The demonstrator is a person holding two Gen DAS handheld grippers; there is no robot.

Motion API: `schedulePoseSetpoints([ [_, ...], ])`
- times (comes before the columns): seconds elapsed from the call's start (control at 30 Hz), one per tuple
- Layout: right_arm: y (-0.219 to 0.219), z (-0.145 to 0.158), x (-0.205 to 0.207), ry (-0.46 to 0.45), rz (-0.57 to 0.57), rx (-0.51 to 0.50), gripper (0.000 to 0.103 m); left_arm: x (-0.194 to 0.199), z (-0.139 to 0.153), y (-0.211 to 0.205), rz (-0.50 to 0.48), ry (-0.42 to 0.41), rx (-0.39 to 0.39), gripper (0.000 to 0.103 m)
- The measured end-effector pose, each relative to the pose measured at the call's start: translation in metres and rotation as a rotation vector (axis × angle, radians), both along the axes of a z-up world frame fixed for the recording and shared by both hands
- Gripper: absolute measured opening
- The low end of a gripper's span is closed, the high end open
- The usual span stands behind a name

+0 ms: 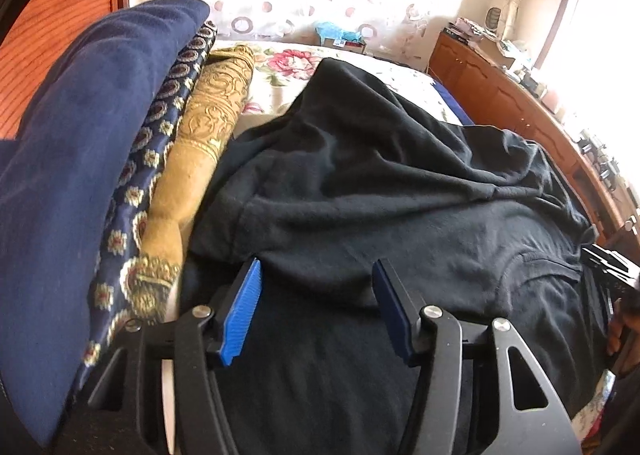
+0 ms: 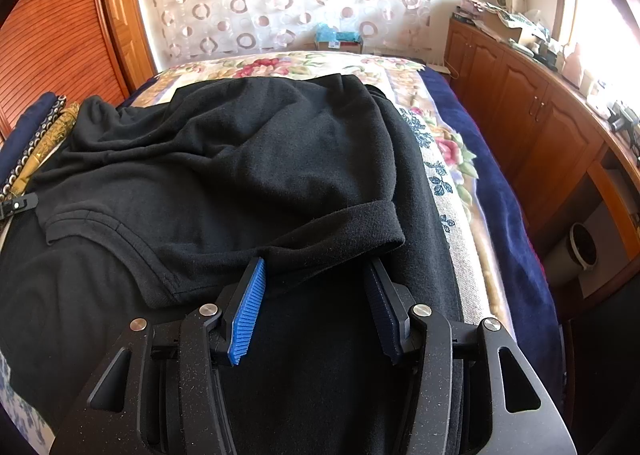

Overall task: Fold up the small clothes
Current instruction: 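Position both open tools at the folded shirt's edge, then close both tools on the shirt's folded edge, then fold the gripped edge over with both tools and open them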

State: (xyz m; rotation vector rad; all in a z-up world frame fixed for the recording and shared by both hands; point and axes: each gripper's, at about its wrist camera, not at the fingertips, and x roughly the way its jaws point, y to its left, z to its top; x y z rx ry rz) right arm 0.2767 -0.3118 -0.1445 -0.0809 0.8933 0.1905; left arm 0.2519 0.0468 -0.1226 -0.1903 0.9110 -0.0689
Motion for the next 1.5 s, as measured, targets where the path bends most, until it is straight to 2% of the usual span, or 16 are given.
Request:
schedulePoseSetpoints([
  [0.07, 0.0, 0.0, 0.0, 0.0, 0.0, 0.0, 0.052, 0.003, 0.0, 0.0, 0.006, -0.003, 0.013, 0.052],
  [0.13, 0.0, 0.0, 0.0, 0.0, 0.0, 0.001, 0.052, 0.006, 0.0, 0.0, 0.019, -0.008, 0.032, 0.035],
  [0.17, -0.001, 0.0, 0.0, -0.001, 0.0, 0.001, 0.052, 0.007, 0.0, 0.001, 0.024, -0.009, 0.043, 0.018],
  [0.2, -0.001, 0.0, 0.0, -0.002, -0.001, 0.005, 0.052, 0.007, 0.0, 0.003, 0.022, -0.012, 0.038, 0.01],
  [0.27, -0.002, 0.001, 0.0, -0.002, -0.005, 0.012, 0.051, 0.004, 0.001, 0.009, 0.009, -0.027, 0.008, 0.005],
  [0.47, -0.008, 0.003, 0.009, 0.017, -0.004, -0.009, 0.051, -0.002, 0.013, 0.009, -0.021, -0.057, 0.035, 0.005],
  [0.67, -0.018, 0.008, 0.02, 0.046, -0.01, 0.073, 0.05, -0.004, 0.018, 0.006, -0.032, -0.077, 0.026, 0.002],
  [0.73, -0.015, 0.008, 0.022, 0.046, 0.001, 0.069, 0.035, -0.01, 0.024, 0.004, -0.044, -0.102, 0.026, 0.002],
  [0.77, -0.013, 0.01, 0.022, 0.036, 0.011, 0.062, 0.018, -0.013, 0.029, 0.001, -0.051, -0.114, 0.03, 0.002],
  [0.8, -0.009, 0.014, 0.02, 0.017, 0.024, 0.048, 0.009, -0.017, 0.033, 0.0, -0.052, -0.123, 0.03, 0.002],
  [0.87, -0.004, 0.025, 0.011, -0.043, 0.047, 0.032, 0.006, -0.026, 0.044, -0.002, -0.068, -0.157, 0.022, 0.001],
  [1.03, -0.005, 0.059, -0.009, -0.168, 0.049, 0.044, 0.005, -0.047, 0.074, -0.007, -0.098, -0.23, 0.008, 0.001],
  [1.13, -0.01, 0.078, -0.018, -0.214, 0.053, 0.07, 0.004, -0.068, 0.092, -0.004, -0.115, -0.276, -0.011, 0.001],
  [1.33, -0.017, 0.105, -0.051, -0.265, 0.097, 0.109, 0.004, -0.116, 0.109, 0.007, -0.141, -0.321, -0.027, 0.001],
  [1.5, -0.022, 0.11, -0.089, -0.27, 0.135, 0.118, 0.004, -0.142, 0.109, 0.015, -0.14, -0.329, -0.028, 0.001],
])
